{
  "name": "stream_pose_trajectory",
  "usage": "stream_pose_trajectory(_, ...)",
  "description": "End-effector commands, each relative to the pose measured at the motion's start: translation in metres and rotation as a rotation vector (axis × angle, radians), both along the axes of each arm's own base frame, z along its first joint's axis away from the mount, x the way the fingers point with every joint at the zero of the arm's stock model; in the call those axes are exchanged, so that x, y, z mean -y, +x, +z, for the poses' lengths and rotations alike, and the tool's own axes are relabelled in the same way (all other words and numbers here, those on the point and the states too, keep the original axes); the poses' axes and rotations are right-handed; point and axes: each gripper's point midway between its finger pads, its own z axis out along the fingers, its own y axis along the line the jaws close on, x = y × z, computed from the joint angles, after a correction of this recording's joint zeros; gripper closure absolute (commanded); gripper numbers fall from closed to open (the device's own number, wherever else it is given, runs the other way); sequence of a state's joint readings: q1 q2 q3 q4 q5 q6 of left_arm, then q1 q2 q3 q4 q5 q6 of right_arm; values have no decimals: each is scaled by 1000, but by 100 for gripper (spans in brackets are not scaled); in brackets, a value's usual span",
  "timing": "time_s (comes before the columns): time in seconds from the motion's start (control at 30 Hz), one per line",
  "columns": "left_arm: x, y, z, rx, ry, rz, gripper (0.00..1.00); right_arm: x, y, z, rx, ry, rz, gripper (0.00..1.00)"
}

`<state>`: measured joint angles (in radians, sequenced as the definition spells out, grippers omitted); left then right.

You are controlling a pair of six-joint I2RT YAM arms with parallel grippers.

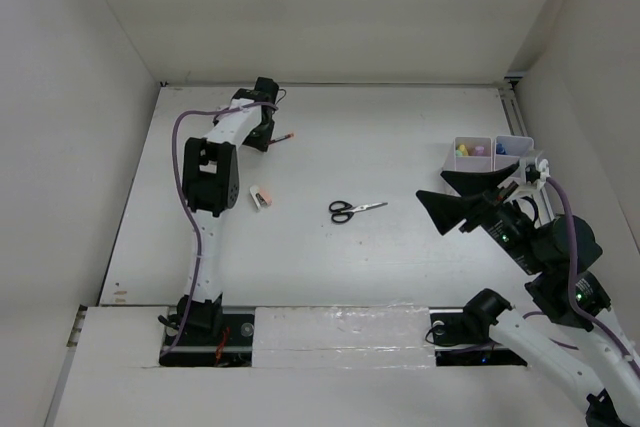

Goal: Sort the stationery into containers
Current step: Pick up the pen from the center of the board, then place the pen in the storage box.

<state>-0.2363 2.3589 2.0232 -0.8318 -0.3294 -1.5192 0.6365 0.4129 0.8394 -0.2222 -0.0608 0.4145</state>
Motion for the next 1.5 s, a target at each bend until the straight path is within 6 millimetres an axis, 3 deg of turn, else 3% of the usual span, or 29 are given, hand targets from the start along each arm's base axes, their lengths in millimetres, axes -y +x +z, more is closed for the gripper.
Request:
stream_pose_trajectory(0.0,1,-9,-21,-74,4,-9,64,-2,-3,11,42,14,18,0)
stream_pose_trajectory(0.27,2,-9,-34,-103,9,-43,81,1,-8,13,50,21,16,0)
stream_pose_trajectory(0.43,0,-2,-31,-104,13,-90,100,3,-10,15,59,27,16,0)
stream_pose_trajectory(0.6,6,7,-29,-63,11,-185,100,5,-8,13,62,9,-2,0)
stream_pose_trajectory(0.63,9,11,-12,-21,10,-237,100,5,-7,13,62,9,-2,0)
stream_pose_trajectory(0.67,16,15,-15,29,10,-285,100,7,-6,13,60,12,-15,0)
stream_pose_trajectory(0.73,24,18,0,105,22,-375,100,3,0,8,36,-7,-15,0)
stream_pose_trajectory(0.77,28,9,15,129,41,-460,100,1,3,6,26,-14,-15,0)
stream_pose_trajectory(0.8,32,21,31,219,53,-506,100,-2,4,3,17,-23,-6,0)
stream_pose_trajectory(0.83,41,19,40,253,60,-562,100,-7,10,-3,-5,-40,-5,0)
stream_pose_trajectory(0.87,51,15,66,314,57,-614,100,-10,12,-6,-15,-49,4,0)
stream_pose_trajectory(0.97,60,2,77,372,76,-736,100,-19,22,-12,-30,-63,14,0)
stream_pose_trajectory(1.0,64,-3,96,423,70,-767,100,-22,25,-19,-42,-72,14,0)
stream_pose_trajectory(1.07,72,-17,96,459,57,-830,100,-27,36,-35,-73,-92,2,0)
stream_pose_trajectory(1.1,82,-25,119,519,37,-872,100,-30,39,-38,-70,-90,2,0)
stream_pose_trajectory(1.2,97,-46,137,597,42,-982,100,-38,54,-58,-92,-138,-9,0)
stream_pose_trajectory(1.23,112,-58,160,656,52,-1035,100,-40,57,-61,-99,-142,-9,0)
stream_pose_trajectory(1.27,118,-65,167,683,71,-1070,100,-44,64,-73,-109,-179,-11,0)
stream_pose_trajectory(1.3,127,-74,177,716,106,-1128,100,-49,65,-74,-106,-180,10,0)
stream_pose_trajectory(1.33,148,-92,201,784,118,-1192,100,-56,64,-71,-91,-173,42,0)
stream_pose_trajectory(1.43,177,-123,228,880,144,-1313,100,-72,70,-83,-97,-201,98,1)
stream_pose_trajectory(1.47,191,-141,243,934,145,-1357,100,-73,72,-87,-105,-207,106,1)
